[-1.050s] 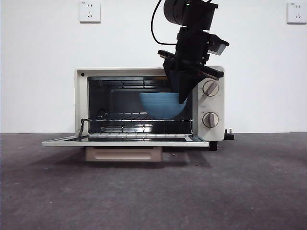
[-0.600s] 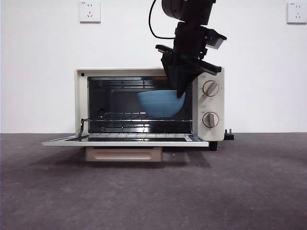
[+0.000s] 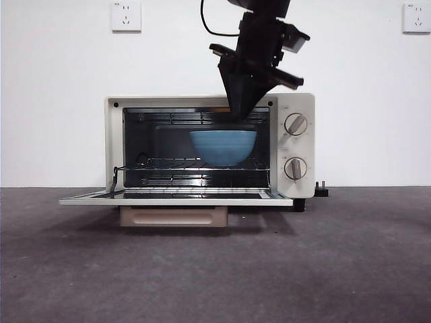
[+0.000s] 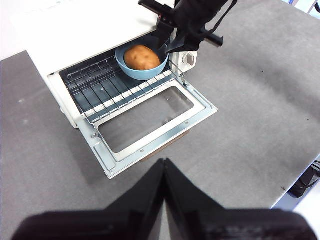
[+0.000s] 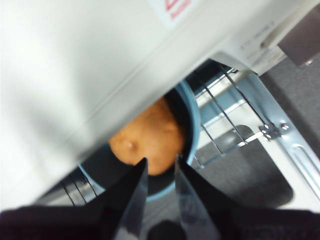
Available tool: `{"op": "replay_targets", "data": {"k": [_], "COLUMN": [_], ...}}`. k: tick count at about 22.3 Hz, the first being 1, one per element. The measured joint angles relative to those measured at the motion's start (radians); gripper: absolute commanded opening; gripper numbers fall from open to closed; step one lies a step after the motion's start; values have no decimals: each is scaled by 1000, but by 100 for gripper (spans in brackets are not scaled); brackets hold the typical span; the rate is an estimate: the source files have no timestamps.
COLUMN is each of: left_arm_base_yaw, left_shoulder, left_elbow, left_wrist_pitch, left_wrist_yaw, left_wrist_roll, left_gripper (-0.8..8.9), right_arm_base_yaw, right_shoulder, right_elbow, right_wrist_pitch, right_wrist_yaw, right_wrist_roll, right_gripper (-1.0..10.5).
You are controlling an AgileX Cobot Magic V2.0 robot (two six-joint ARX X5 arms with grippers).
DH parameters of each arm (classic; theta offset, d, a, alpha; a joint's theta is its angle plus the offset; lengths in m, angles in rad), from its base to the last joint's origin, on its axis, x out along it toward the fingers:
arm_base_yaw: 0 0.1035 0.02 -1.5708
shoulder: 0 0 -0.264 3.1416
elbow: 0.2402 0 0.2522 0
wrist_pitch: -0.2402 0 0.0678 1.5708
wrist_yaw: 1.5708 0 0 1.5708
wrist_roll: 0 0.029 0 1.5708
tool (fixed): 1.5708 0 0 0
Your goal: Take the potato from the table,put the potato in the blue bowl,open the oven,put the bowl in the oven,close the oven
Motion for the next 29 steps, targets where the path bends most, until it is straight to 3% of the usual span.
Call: {"op": "replay_targets", "data": {"k": [6, 11, 17, 23, 29], "left_arm_base_yaw": [0, 0, 0, 0, 1], "left_shoulder": [0, 12, 43, 91, 140], "left_elbow": [0, 0, 0, 0, 0], "left_wrist_pitch": [0, 0, 0, 0, 1], "left_wrist_yaw": [0, 0, 0, 0, -1], "left_wrist_roll": [0, 0, -4, -26, -48], "left_gripper": [-5, -5, -5, -5, -6], "right_arm_base_yaw": [14, 36, 41, 51, 121], "right_shoulder": [-6, -68, -210, -340, -481], "right_elbow": [56, 79, 89, 75, 65], "right_wrist_pitch": [-132, -188, -256, -364, -364], "right_wrist_yaw": [47, 133, 171, 225, 209], "right_wrist_roll": [-114, -319, -586, -886, -1037], "right_gripper": [91, 91, 85, -16, -15]}}
